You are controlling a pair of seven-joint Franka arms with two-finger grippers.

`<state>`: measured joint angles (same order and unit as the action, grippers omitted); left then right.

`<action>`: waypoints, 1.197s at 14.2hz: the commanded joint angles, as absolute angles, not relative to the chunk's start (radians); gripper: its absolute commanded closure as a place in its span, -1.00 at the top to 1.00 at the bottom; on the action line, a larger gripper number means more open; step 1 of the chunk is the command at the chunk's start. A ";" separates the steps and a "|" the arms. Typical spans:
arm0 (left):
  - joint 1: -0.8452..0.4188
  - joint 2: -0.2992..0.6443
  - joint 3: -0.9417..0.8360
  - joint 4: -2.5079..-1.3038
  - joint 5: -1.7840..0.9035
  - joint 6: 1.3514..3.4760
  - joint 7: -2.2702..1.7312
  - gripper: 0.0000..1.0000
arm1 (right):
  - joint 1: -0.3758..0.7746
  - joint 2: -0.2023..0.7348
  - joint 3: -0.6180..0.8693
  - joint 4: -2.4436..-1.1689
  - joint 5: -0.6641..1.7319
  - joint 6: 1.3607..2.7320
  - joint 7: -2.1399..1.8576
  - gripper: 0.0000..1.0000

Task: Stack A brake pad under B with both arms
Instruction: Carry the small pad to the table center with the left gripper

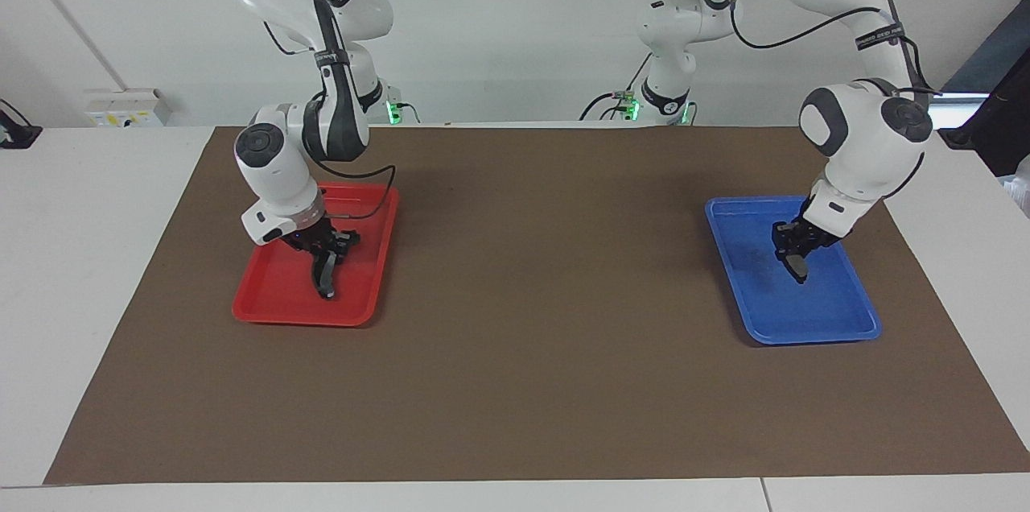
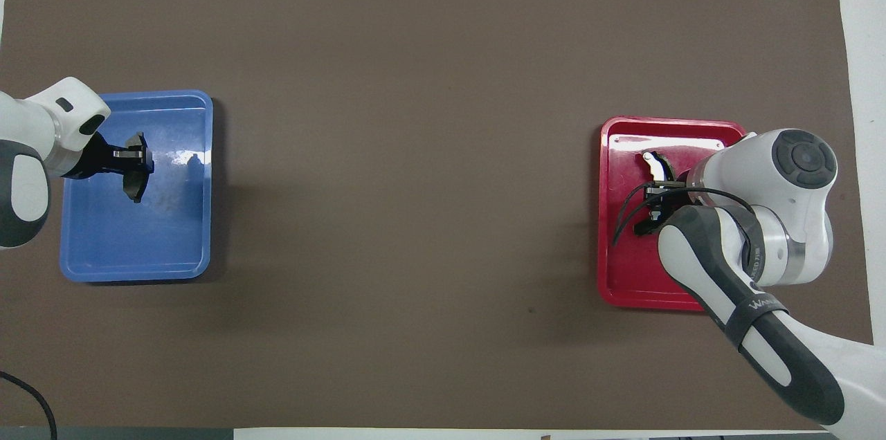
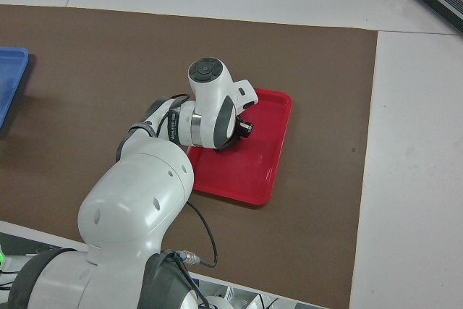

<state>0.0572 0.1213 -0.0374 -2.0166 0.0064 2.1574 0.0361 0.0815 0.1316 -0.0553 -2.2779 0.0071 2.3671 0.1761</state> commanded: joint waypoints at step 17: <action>-0.624 0.373 -0.037 -1.922 0.018 2.410 -0.611 -0.19 | 0.061 0.149 -0.048 -2.031 0.011 2.131 0.176 -0.99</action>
<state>-0.5899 0.3575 -0.0498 -1.9364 0.0071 2.3862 -0.5977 0.0752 0.1474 -0.0553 -2.0465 0.0070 2.1369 0.1761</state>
